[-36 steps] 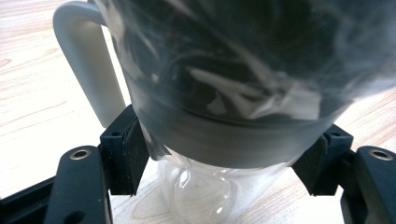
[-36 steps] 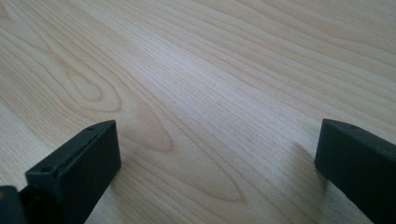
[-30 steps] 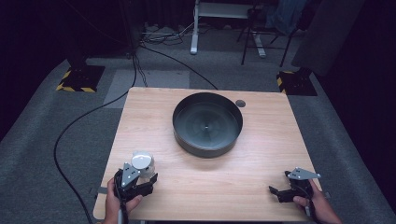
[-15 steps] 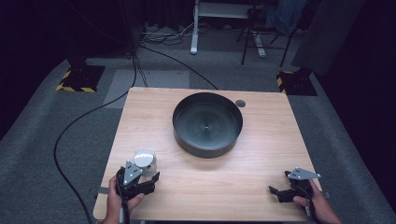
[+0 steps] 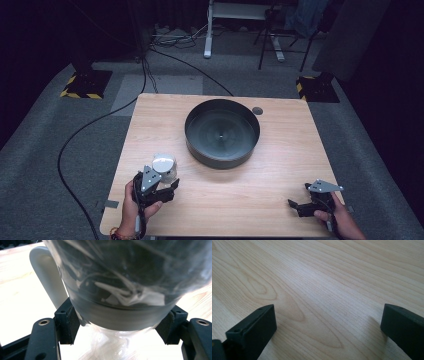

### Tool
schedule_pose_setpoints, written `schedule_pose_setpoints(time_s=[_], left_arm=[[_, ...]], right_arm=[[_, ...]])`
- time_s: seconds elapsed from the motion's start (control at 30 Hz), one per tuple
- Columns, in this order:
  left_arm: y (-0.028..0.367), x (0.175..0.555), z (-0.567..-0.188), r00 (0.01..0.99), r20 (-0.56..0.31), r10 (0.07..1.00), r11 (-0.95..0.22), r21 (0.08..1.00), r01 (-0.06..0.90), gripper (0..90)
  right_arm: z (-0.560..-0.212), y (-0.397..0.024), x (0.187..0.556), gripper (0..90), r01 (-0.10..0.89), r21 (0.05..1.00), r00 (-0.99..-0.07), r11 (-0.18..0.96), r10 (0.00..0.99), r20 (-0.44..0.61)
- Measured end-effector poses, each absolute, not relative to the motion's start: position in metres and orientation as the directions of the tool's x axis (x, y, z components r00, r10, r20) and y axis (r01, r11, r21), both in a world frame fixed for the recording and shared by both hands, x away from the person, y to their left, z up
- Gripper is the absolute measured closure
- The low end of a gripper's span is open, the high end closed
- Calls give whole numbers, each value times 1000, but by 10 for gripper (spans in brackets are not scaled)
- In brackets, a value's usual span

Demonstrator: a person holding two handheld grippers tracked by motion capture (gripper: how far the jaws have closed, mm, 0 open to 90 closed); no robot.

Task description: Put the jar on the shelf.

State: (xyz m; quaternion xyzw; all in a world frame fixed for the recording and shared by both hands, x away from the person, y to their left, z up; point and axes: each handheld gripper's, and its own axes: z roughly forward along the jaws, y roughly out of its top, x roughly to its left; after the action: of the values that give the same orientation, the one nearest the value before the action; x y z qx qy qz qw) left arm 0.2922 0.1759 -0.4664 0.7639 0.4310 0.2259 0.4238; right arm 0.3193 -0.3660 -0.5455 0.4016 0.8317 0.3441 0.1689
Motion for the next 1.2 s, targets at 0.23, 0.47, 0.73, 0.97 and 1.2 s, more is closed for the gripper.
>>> schedule_pose_setpoints(time_s=[0.23,0.47,0.73,0.97,1.2], left_arm=[[167,302,-453,548,-13,836,-279,850,447,303],[154,311,-443,570,-13,821,-282,859,427,303],[142,321,-435,573,-17,819,-277,864,421,303],[136,329,-423,574,-16,819,-271,871,410,303],[125,338,-398,585,6,811,-278,884,376,303]], right_arm=[[-546,-366,319,2,552,708,-621,441,784,-4],[-546,-366,319,2,552,708,-621,441,784,-4],[-546,-366,319,2,552,708,-621,441,784,-5],[-546,-366,319,2,552,708,-621,441,784,-4],[-546,-366,319,2,552,708,-621,441,784,-5]])
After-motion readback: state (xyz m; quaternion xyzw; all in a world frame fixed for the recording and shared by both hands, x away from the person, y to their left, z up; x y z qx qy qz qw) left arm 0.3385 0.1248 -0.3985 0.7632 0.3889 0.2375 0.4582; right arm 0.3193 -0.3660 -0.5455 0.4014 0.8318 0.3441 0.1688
